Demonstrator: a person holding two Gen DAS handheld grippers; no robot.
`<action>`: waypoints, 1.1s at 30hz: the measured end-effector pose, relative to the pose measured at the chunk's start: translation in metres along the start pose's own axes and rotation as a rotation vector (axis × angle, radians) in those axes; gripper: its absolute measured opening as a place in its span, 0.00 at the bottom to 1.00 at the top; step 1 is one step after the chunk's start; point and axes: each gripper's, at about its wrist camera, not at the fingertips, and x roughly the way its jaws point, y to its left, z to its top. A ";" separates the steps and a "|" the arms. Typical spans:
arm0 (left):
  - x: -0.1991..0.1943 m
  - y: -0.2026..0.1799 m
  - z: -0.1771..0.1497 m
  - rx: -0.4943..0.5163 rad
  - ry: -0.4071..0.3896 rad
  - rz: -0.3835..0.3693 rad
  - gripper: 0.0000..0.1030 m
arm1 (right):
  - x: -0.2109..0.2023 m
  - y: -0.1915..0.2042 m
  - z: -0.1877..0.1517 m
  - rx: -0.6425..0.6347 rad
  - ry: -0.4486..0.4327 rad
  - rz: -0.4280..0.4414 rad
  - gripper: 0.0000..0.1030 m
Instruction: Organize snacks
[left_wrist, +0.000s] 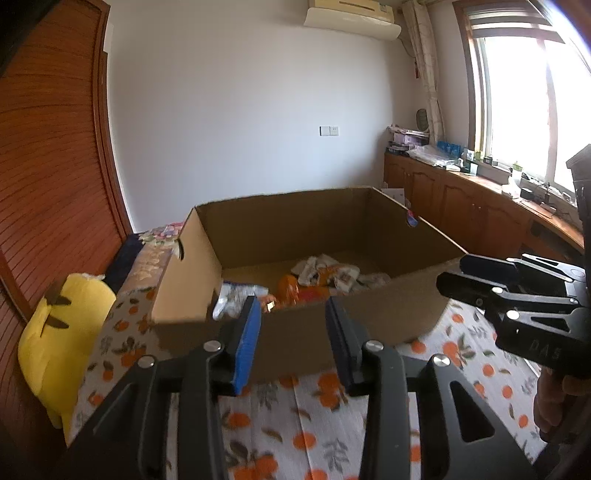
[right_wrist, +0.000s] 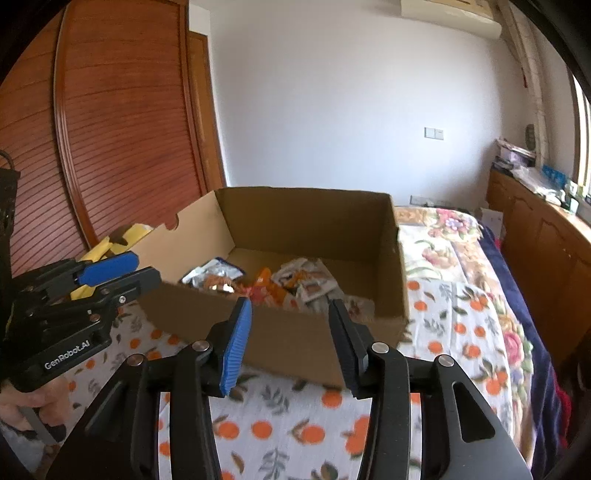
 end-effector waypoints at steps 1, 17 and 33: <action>-0.005 -0.002 -0.005 -0.002 0.006 -0.001 0.36 | -0.005 0.001 -0.004 0.003 0.000 -0.003 0.45; -0.049 -0.010 -0.073 -0.011 0.034 0.072 0.47 | -0.053 0.007 -0.073 0.060 0.009 -0.111 0.63; -0.101 -0.016 -0.087 -0.038 -0.010 0.120 0.94 | -0.098 0.015 -0.082 0.067 -0.011 -0.148 1.00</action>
